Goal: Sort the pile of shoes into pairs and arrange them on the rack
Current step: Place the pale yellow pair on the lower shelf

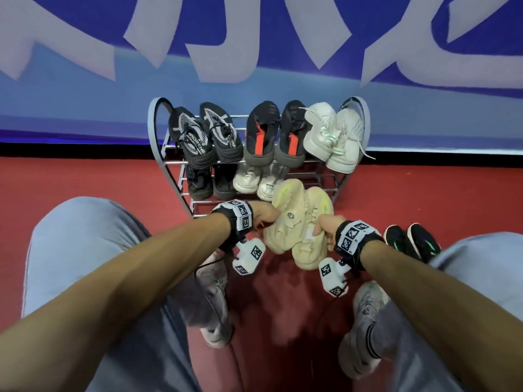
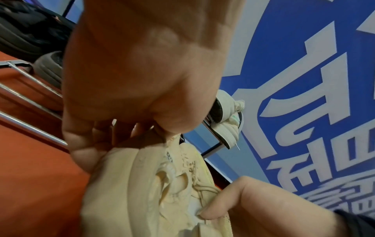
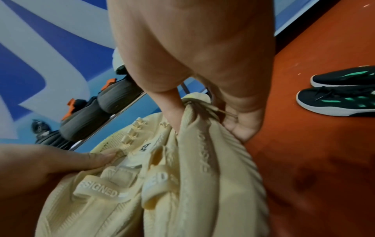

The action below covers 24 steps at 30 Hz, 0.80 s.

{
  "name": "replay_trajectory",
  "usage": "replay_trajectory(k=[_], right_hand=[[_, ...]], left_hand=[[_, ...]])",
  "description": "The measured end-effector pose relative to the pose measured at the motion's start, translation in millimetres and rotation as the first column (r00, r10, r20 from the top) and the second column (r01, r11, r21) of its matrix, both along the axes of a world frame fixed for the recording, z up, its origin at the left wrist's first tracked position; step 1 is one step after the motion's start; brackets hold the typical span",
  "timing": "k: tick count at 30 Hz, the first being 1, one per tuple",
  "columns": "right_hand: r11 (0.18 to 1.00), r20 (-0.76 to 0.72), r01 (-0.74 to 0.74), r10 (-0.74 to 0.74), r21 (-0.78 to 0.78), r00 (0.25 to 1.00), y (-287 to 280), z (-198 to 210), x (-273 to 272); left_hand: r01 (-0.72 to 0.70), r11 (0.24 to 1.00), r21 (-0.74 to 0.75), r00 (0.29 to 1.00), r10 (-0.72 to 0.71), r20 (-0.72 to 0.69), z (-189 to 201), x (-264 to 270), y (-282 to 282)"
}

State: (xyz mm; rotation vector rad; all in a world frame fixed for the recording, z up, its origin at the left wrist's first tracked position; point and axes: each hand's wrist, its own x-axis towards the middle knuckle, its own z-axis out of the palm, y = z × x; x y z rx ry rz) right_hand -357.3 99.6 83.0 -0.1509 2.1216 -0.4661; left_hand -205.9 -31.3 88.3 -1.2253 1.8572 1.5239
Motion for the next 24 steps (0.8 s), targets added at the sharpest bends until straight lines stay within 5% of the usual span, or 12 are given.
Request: replay_trajectory(k=[3, 6, 14, 18, 22, 24], right_hand=[[0.995, -0.027, -0.005, 0.002, -0.098, 1.0, -2, -4, -24], [0.965, 0.01, 0.176, -0.177, -0.196, 0.984, -6, -14, -46], [0.852, 0.022, 0.414, -0.43, -0.32, 0.902, -22, -29, -76], [0.716, 0.158, 0.55, -0.54, -0.43, 0.827, -31, -45, -92], [0.498, 0.229, 0.622, -0.639, -0.604, 0.734, -45, -66, -99], [0.445, 0.245, 0.628, -0.655, -0.639, 0.714, -50, -73, -100]], left_hand=[[-0.102, 0.994, -0.043, 0.994, 0.099, -0.053, -5, -30, -4], [-0.23, 0.971, -0.072, 0.966, 0.219, -0.135, -23, -53, -15], [-0.339, 0.932, -0.129, 0.91, 0.289, -0.299, -58, -99, -33], [-0.499, 0.85, -0.17, 0.823, 0.403, -0.401, -69, -120, -39], [-0.565, 0.82, 0.097, 0.728, 0.55, -0.409, -76, -135, -45], [-0.533, 0.826, 0.184, 0.737, 0.56, -0.379, -75, -136, -48]])
